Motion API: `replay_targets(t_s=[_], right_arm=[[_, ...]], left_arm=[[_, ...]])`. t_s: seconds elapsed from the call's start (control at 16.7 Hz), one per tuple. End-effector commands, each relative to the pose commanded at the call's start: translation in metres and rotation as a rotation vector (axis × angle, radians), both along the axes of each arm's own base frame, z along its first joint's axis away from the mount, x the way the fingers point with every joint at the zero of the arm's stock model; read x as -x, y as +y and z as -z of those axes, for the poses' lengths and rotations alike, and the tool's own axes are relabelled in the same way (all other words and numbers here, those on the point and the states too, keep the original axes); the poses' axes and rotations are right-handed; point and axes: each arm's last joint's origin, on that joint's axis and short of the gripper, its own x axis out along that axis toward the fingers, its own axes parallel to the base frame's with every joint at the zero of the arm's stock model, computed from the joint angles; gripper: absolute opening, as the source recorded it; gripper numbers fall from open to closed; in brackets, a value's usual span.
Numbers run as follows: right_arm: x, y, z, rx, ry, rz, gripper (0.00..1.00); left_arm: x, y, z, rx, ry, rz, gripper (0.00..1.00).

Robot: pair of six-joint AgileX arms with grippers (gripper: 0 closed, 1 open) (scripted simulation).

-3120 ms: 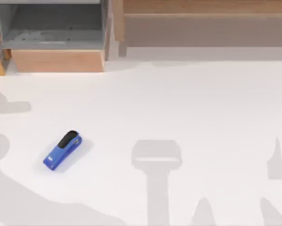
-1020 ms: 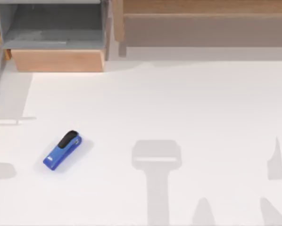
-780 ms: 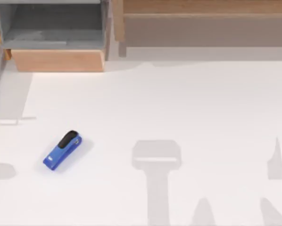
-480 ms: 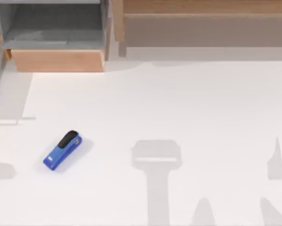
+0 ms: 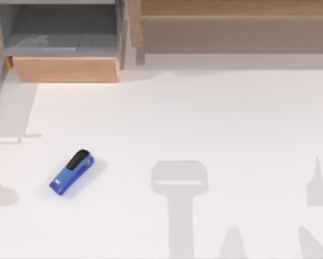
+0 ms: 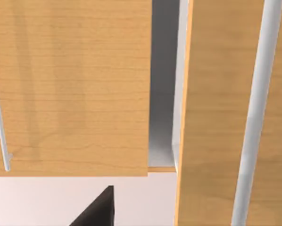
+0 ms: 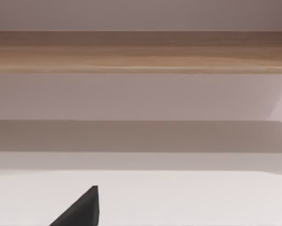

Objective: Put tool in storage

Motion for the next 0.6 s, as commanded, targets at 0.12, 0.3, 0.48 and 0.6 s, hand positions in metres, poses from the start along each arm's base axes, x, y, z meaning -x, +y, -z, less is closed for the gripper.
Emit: replay_targets(t_s=[0.12, 0.3, 0.48, 0.6], right_arm=[[0.000, 0.000, 0.000, 0.000, 0.000, 0.000, 1.00], [0.000, 0.000, 0.000, 0.000, 0.000, 0.000, 1.00], [0.000, 0.000, 0.000, 0.000, 0.000, 0.000, 1.00], [0.000, 0.000, 0.000, 0.000, 0.000, 0.000, 1.00]], left_arm=[[0.000, 0.000, 0.000, 0.000, 0.000, 0.000, 1.00], [-0.001, 0.000, 0.000, 0.000, -0.001, 0.002, 1.00], [0.008, 0.000, 0.000, -0.002, -0.002, 0.001, 1.00], [0.017, 0.000, 0.000, -0.001, -0.001, 0.002, 1.00]])
